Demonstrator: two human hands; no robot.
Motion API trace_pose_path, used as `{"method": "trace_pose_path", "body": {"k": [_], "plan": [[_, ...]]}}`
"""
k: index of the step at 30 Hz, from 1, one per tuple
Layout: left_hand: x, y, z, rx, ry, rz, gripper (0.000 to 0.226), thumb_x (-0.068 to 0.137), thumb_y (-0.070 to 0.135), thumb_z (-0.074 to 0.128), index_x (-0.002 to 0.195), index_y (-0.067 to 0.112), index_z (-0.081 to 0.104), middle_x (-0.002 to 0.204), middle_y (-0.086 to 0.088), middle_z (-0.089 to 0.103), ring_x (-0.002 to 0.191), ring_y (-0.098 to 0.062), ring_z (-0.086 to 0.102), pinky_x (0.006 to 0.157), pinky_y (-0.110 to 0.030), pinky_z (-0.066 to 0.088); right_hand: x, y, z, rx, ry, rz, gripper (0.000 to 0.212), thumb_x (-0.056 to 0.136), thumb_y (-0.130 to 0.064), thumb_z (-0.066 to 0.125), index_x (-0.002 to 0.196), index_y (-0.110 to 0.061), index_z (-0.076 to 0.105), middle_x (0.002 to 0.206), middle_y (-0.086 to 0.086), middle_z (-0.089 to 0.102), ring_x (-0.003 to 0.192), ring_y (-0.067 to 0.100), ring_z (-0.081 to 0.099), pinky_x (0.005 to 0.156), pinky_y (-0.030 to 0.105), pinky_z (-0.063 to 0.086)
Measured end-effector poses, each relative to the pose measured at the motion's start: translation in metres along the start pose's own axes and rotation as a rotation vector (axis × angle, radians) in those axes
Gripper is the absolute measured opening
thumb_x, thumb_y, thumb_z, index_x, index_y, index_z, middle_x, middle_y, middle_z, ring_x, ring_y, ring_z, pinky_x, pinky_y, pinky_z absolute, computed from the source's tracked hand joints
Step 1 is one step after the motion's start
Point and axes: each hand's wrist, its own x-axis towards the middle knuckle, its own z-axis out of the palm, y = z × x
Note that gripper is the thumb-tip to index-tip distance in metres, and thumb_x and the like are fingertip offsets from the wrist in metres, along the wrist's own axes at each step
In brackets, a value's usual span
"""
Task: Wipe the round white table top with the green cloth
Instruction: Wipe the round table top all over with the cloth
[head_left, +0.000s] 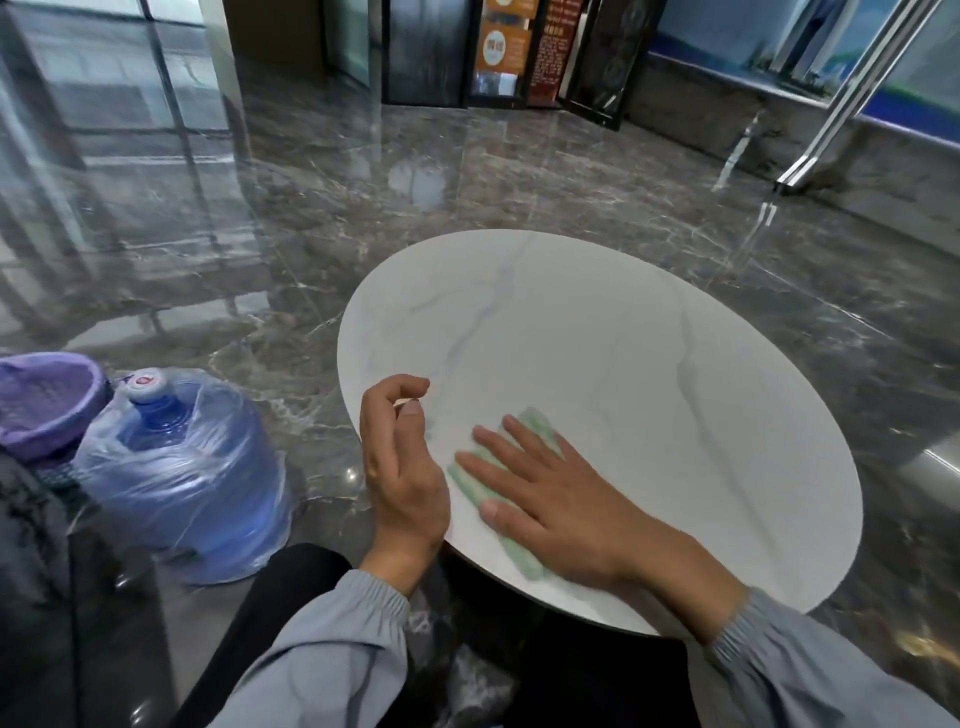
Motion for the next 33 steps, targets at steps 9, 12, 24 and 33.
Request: {"method": "trace_pose_path", "body": {"k": [9,12,24,33], "plan": [[0.003,0.003,-0.007,-0.043,-0.013,-0.083,0.021,0.099,0.027,0.042,0.111,0.024,0.059,0.115,0.002,0.061,0.118,-0.022,0.057,0.102,-0.037,0.046,0.073,-0.029,-0.005,0.021,0.084,0.039,0.071,0.098,-0.065,0.004,0.164,-0.041,-0.003,0.173,-0.011,-0.013,0.157,0.016,-0.022,0.126,0.052,-0.010],[0.007,0.006,-0.012,-0.062,-0.061,-0.123,0.020,0.097,0.026,0.047,0.112,0.023,0.060,0.116,0.004,0.063,0.115,-0.015,0.060,0.098,-0.029,0.046,0.040,-0.032,0.003,0.066,0.110,-0.011,0.067,0.104,-0.062,0.015,0.165,-0.038,0.001,0.172,-0.013,-0.012,0.156,0.012,-0.023,0.127,0.048,-0.009],[0.020,0.012,0.015,0.974,-0.959,0.444,0.044,0.108,0.034,0.047,0.144,0.012,0.058,0.154,-0.005,0.051,0.142,-0.023,0.045,0.117,-0.037,0.034,-0.052,-0.020,0.034,0.196,0.533,0.424,0.028,0.100,-0.031,0.050,0.119,-0.015,0.064,0.122,0.002,0.064,0.118,0.025,0.056,0.100,0.040,0.046],[0.042,-0.008,0.010,1.184,-1.179,0.368,0.074,0.108,0.061,0.020,0.168,0.024,-0.002,0.175,0.007,-0.002,0.160,-0.008,-0.005,0.130,-0.035,-0.001,-0.052,-0.029,0.048,0.135,0.548,0.440,0.045,0.100,-0.039,0.043,0.137,-0.014,0.051,0.133,0.001,0.056,0.129,0.023,0.049,0.114,0.039,0.038]]}}
